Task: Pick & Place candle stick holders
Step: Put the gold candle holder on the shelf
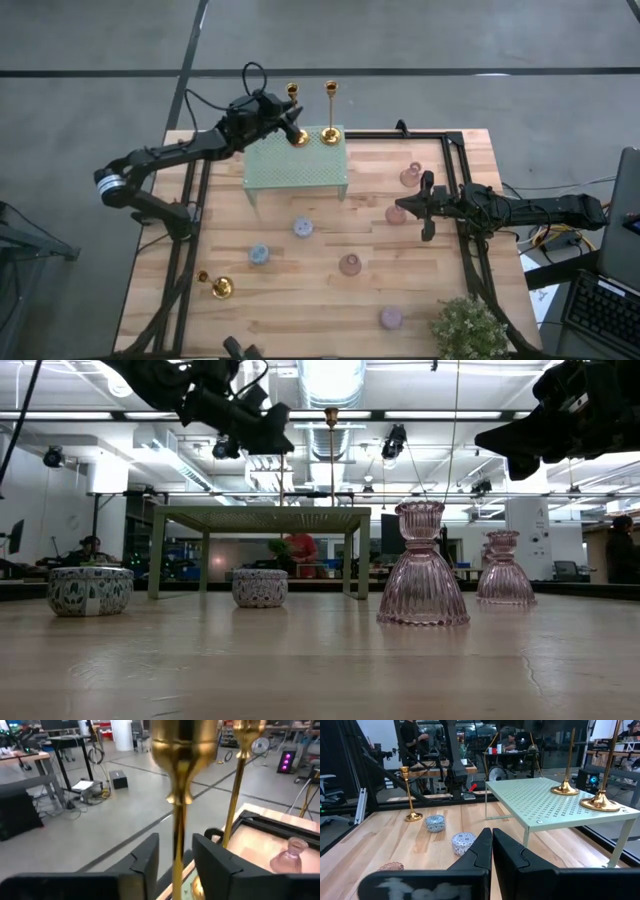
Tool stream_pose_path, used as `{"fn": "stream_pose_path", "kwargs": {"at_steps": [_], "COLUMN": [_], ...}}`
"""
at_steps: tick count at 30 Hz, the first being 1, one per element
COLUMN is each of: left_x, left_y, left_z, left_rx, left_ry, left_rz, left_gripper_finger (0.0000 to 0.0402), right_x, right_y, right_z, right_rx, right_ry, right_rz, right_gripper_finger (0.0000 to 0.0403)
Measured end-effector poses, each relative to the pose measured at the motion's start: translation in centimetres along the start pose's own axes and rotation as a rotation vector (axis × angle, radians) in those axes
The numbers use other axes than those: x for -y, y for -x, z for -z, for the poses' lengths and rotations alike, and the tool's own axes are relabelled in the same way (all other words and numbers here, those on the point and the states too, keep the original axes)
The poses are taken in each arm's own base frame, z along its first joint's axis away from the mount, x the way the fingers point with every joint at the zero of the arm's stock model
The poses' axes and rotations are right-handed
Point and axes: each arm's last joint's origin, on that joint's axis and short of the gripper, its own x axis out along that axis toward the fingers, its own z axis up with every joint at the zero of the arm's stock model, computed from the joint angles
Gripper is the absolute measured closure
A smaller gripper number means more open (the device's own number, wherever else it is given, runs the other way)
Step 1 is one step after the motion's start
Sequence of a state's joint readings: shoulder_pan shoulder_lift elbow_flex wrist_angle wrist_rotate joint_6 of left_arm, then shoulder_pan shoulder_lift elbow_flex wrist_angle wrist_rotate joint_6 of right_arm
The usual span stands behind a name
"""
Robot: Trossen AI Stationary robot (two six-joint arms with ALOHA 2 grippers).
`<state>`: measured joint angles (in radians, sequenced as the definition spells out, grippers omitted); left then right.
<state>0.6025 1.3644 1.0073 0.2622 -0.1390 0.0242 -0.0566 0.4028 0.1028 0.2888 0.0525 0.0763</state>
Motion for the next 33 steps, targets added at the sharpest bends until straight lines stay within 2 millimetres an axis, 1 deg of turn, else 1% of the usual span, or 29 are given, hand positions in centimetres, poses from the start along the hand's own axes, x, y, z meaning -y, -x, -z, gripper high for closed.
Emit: {"fn": "stream_pose_path", "kwargs": {"at_steps": [3,5,10,12,17,21,24,28,30,33], "left_x": [0.0,0.0,-0.3,-0.4,-0.5,-0.8,-1.0,-1.2,-1.2,-1.3], "left_y": [0.3,0.8,3.3,4.6,8.9,13.0,16.4,20.5,22.0,24.1], "left_z": [0.4,0.3,-0.4,-0.7,-1.4,-1.9,-1.6,-1.2,-0.9,-0.3], "left_rx": [-0.054,-0.086,-0.165,-0.193,-0.268,-0.309,-0.363,-0.389,-0.401,-0.441], "left_ry": [-0.016,-0.031,-0.073,-0.078,-0.111,-0.136,-0.15,-0.14,-0.125,-0.096], "left_rz": [0.002,0.02,0.043,0.083,0.24,0.387,0.493,0.642,0.721,0.789], "left_gripper_finger": [0.0242,0.0222,0.0183,0.0172,0.0156,0.0154,0.0154,0.0154,0.0154,0.0154], "right_x": [0.0,0.0,0.0,0.0,0.0,0.0,0.0,0.0,0.0,0.0], "right_y": [0.0,0.0,0.0,0.0,0.0,0.0,0.0,0.0,0.0,0.0], "right_z": [0.0,0.0,0.0,0.0,0.0,0.0,0.0,0.0,0.0,0.0], "right_rx": [0.0,0.0,0.0,0.0,0.0,0.0,0.0,0.0,0.0,0.0], "right_ry": [-0.001,0.001,0.001,0.0,0.0,0.0,0.0,0.0,0.001,0.0], "right_rz": [0.001,0.001,0.0,0.0,0.0,0.0,0.0,0.001,0.001,0.001], "right_gripper_finger": [0.0394,0.0394,0.0394,0.0394,0.0394,0.0394,0.0394,0.0394,0.0394,0.0394]}}
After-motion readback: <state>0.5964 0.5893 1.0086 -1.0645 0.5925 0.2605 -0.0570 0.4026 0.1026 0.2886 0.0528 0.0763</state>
